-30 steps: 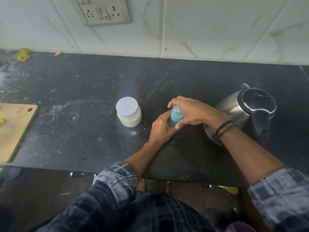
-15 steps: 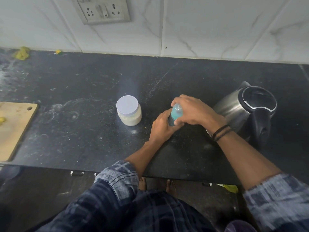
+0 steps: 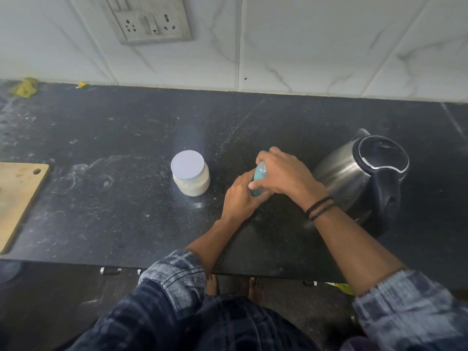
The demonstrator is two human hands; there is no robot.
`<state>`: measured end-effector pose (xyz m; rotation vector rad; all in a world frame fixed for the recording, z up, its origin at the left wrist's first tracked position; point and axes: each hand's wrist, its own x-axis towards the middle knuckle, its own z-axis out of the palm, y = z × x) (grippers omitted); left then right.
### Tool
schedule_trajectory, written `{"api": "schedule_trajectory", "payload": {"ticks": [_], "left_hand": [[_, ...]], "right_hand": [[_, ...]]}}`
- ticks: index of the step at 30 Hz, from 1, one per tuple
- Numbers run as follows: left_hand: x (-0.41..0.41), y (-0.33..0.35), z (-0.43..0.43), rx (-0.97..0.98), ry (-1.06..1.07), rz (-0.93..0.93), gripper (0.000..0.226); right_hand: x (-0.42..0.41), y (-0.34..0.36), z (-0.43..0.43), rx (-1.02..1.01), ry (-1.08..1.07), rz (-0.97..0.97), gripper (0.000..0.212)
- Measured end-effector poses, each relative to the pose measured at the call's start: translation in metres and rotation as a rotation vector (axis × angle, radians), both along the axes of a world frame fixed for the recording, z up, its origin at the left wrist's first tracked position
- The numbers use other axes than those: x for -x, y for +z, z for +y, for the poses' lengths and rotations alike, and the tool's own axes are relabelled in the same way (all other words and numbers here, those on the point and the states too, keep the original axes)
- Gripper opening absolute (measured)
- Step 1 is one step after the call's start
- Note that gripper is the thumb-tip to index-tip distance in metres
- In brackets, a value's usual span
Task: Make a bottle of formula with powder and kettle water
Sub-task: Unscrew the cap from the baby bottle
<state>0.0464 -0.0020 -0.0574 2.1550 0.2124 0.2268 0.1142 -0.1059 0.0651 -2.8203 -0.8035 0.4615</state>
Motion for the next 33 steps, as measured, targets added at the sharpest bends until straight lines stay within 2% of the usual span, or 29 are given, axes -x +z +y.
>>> {"api": "schedule_trajectory", "payload": {"ticks": [3,6,11,15,19,21,25,29,33], "left_hand": [[0.0,0.0,0.0,-0.006,0.006,0.001,0.057],[0.0,-0.001,0.0,0.008,0.006,0.008,0.057],[0.0,-0.003,-0.001,-0.006,0.002,-0.004,0.056],[0.0,-0.004,-0.001,0.005,0.001,-0.011,0.057],[0.0,-0.002,0.0,0.013,-0.014,-0.006,0.053],[0.0,-0.002,0.0,0.015,-0.019,-0.01,0.053],[0.0,-0.003,-0.001,0.009,-0.004,-0.004,0.055],[0.0,-0.002,-0.001,0.024,-0.011,0.0,0.054],[0.001,-0.002,-0.001,0.021,-0.019,-0.007,0.055]], "right_hand": [[0.006,-0.005,0.003,0.01,-0.045,-0.065,0.048],[0.004,-0.004,0.002,-0.011,-0.004,-0.02,0.043],[0.006,-0.005,-0.004,-0.059,-0.031,0.022,0.058],[0.011,-0.012,-0.002,-0.118,-0.081,-0.065,0.045],[0.008,-0.008,-0.004,-0.155,-0.041,0.052,0.063],[0.008,-0.009,-0.005,-0.156,-0.055,0.036,0.068],[0.011,-0.017,-0.006,-0.19,-0.074,-0.027,0.05],[0.008,-0.011,-0.007,-0.217,-0.039,0.065,0.07],[0.006,-0.012,-0.009,-0.248,-0.099,0.017,0.048]]}}
